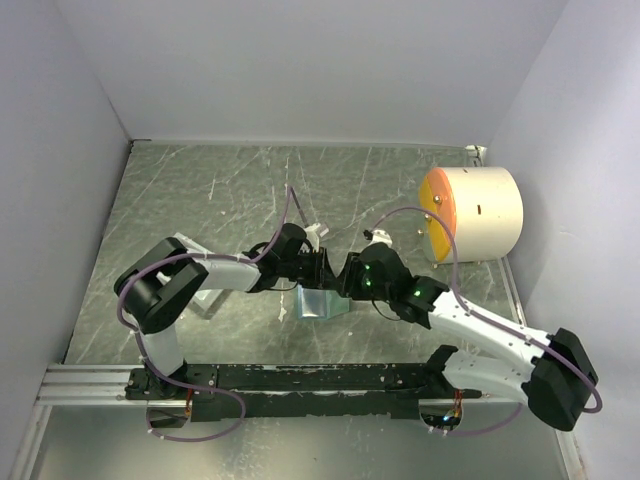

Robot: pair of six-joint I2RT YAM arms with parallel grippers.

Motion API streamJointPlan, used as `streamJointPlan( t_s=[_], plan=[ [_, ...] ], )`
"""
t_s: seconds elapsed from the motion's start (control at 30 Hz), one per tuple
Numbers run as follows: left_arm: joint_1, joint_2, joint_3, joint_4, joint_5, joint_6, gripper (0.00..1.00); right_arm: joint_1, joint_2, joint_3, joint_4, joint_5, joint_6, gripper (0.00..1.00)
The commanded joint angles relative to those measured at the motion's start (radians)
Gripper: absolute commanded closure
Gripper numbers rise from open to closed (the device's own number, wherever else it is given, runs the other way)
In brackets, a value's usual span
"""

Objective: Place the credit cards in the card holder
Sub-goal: Open the card holder at the center of the board.

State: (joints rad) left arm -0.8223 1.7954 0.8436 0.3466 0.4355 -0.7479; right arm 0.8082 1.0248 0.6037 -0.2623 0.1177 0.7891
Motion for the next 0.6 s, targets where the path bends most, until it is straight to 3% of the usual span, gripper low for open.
streamJointPlan(
  t_s=[0.0,0.13,0.33,0.57],
  plan=[
    [-0.007,0.0,0.026,0.002,0.011,0.011,0.69,0.005,0.063,-0.025,0.089,-0.05,0.016,0.64],
    [0.002,-0.045,0.019,-0.059,-0.044,-0.011,0.68,0.004,0.108,-0.057,0.114,-0.003,0.021,0.65],
    [0.025,-0.113,0.09,-0.331,-0.185,-0.025,0.58,0.003,0.156,-0.126,0.165,0.038,0.033,0.67],
    [0.054,-0.283,0.0,-0.44,-0.295,-0.026,0.52,0.003,0.237,-0.156,0.17,0.062,0.052,0.69]
  ],
)
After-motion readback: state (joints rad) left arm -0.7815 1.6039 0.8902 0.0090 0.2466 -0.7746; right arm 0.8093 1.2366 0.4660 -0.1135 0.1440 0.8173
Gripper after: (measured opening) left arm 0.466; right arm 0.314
